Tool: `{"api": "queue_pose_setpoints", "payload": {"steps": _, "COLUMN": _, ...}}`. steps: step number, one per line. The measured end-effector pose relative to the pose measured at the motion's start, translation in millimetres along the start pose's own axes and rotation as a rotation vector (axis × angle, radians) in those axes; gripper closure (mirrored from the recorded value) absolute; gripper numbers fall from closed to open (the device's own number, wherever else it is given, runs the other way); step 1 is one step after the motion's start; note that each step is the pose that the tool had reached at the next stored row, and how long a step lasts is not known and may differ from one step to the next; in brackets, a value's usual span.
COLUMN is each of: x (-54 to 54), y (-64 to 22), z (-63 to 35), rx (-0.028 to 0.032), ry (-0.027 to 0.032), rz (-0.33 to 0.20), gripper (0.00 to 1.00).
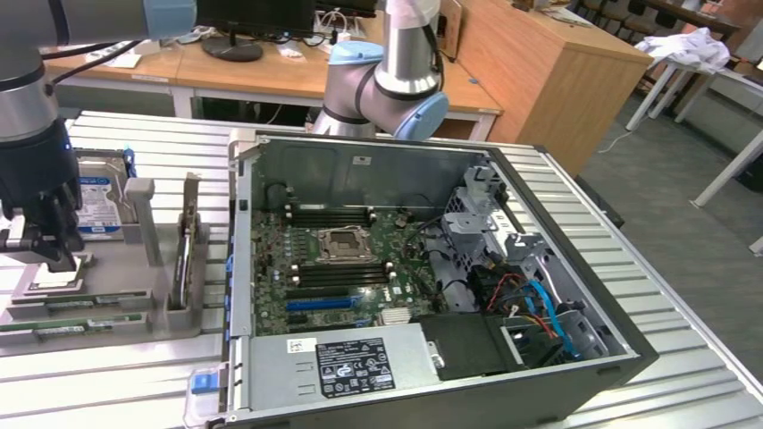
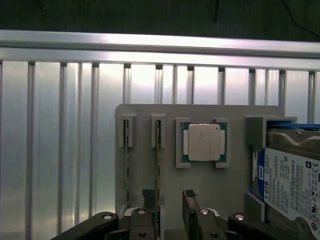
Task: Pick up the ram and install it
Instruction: 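Pick up the ram and move it above insertion slot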
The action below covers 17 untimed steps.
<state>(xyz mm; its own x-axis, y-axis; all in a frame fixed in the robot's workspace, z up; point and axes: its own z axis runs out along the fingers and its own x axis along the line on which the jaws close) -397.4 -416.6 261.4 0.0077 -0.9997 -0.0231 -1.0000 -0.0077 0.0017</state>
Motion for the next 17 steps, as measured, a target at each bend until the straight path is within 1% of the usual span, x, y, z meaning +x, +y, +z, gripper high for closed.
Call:
{"api": "queue_pose_setpoints", "payload": {"steps": 13, "x": 0.2, "y": 0.4, "z": 8.9, "rx": 0.0011, "ry": 0.0000, "rz": 0.000, "gripper": 0.64}}
{"api": "queue_pose_setpoints", "payload": {"steps": 17, "x": 0.3, "y": 0.4, "z": 9.6, "rx": 0.0009, "ry": 0.0002, "rz": 0.000, "gripper": 0.64}}
